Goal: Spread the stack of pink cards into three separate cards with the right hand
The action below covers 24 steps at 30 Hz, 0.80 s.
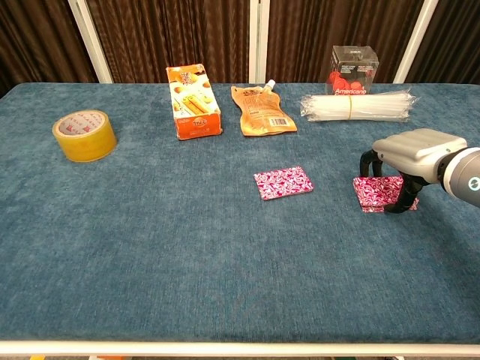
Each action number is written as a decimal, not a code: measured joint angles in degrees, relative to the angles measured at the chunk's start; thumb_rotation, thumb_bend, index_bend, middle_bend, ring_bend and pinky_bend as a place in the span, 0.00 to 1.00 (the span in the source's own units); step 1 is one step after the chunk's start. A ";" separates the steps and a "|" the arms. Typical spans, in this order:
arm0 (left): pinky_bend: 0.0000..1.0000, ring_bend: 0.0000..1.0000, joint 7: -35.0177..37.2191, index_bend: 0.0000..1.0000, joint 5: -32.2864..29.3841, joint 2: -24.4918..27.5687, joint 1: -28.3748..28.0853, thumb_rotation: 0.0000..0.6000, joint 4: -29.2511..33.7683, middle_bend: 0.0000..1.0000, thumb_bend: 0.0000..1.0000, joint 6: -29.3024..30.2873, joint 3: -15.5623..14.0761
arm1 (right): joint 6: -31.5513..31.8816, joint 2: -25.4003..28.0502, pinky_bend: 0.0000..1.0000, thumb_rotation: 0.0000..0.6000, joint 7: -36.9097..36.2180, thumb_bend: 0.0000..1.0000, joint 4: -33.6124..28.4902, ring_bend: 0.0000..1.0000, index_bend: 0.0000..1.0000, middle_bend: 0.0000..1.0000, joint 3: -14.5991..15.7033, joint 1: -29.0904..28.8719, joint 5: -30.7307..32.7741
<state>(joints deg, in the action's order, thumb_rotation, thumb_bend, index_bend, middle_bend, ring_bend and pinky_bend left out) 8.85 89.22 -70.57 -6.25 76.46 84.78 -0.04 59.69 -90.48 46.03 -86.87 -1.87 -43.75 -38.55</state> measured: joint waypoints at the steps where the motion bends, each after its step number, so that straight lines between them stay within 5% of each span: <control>1: 0.10 0.00 -0.02 0.07 0.00 0.00 -0.01 1.00 0.00 0.03 0.00 -0.02 0.00 | 0.01 -0.01 0.81 1.00 0.09 0.20 0.00 0.72 0.41 0.39 -0.01 0.01 0.04; 24: 0.10 0.00 0.08 0.07 0.04 0.14 -0.08 1.00 0.12 0.03 0.00 -0.17 -0.03 | 0.95 0.47 0.81 1.00 0.08 0.21 -0.12 0.74 0.47 0.43 -2.03 -0.24 -1.58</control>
<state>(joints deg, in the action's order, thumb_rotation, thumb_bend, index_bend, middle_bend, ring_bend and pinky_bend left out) 8.93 89.26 -70.43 -6.33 76.57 84.61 -0.07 60.64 -90.01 46.11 -86.99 -3.89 -43.99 -40.13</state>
